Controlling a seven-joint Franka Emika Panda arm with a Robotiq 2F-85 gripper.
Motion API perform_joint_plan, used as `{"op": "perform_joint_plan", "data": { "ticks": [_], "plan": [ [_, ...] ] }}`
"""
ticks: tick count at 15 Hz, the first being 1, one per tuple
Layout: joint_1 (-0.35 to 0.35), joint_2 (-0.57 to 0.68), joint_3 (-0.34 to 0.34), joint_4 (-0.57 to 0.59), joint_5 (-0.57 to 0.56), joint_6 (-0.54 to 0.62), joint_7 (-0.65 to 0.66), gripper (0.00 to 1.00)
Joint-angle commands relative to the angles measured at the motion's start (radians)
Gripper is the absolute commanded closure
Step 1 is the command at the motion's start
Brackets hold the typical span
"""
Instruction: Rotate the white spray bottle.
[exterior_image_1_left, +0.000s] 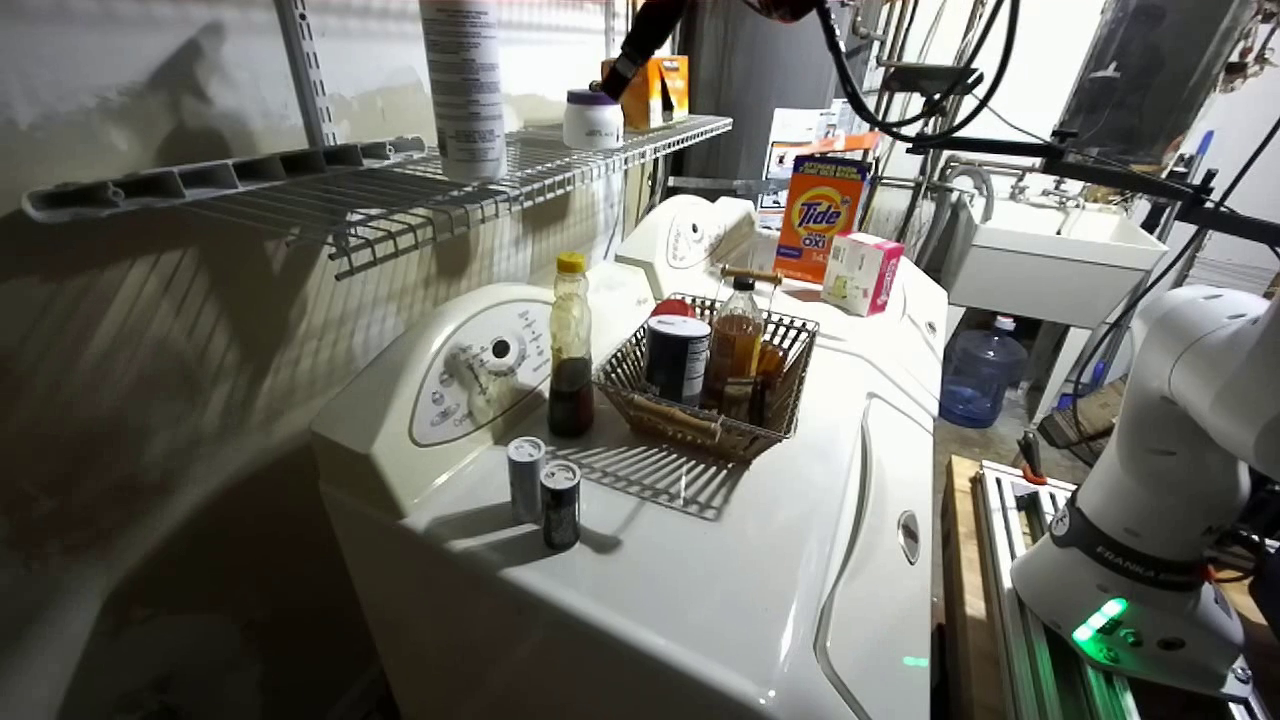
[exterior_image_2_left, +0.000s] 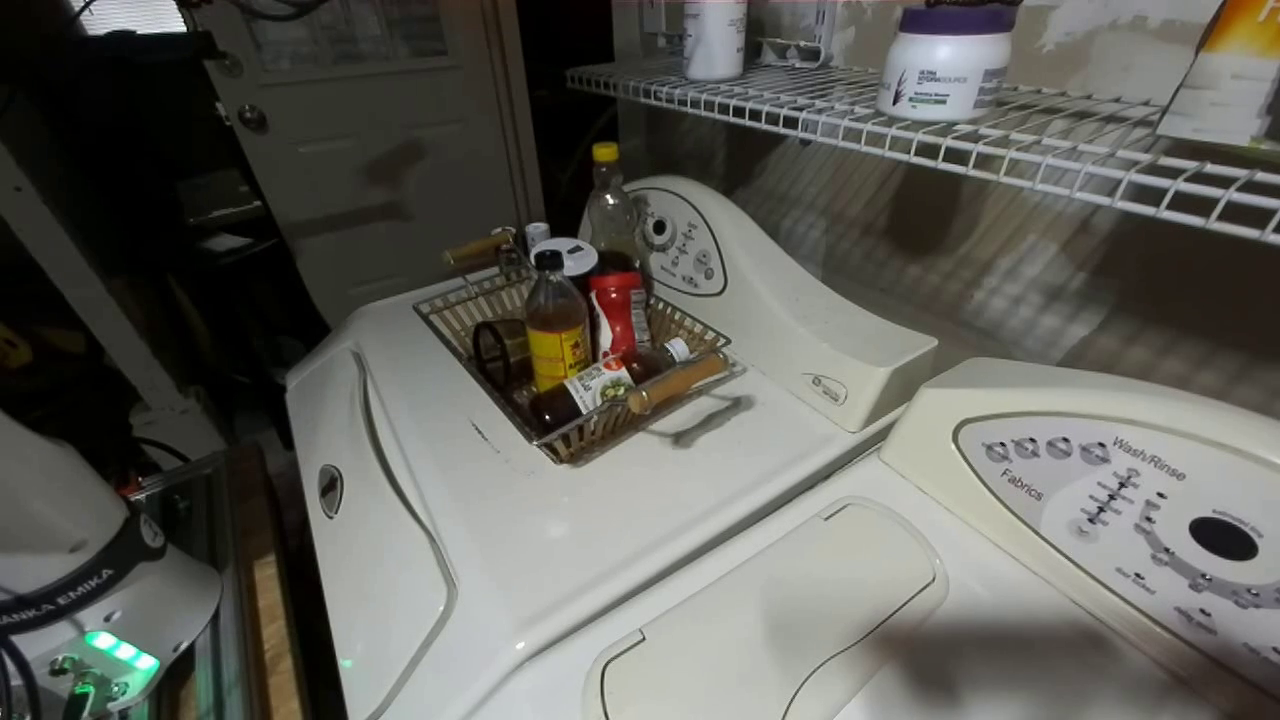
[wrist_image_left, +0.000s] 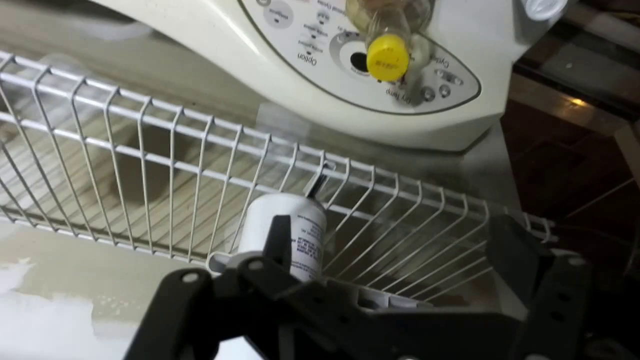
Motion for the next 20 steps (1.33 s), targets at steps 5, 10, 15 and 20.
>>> {"op": "perform_joint_plan", "data": {
  "ticks": [5, 10, 15, 20],
  "plan": [
    [-0.017, 0.098, 0.016, 0.098, 0.013, 0.016, -0.002, 0.00],
    [-0.030, 0.110, 0.007, 0.079, 0.019, 0.087, 0.037, 0.00],
    [-0.057, 0.208, 0.004, 0.126, 0.034, 0.309, 0.095, 0.00],
    [-0.052, 0.293, 0.006, 0.181, 0.205, 0.396, 0.016, 0.00]
  ]
}}
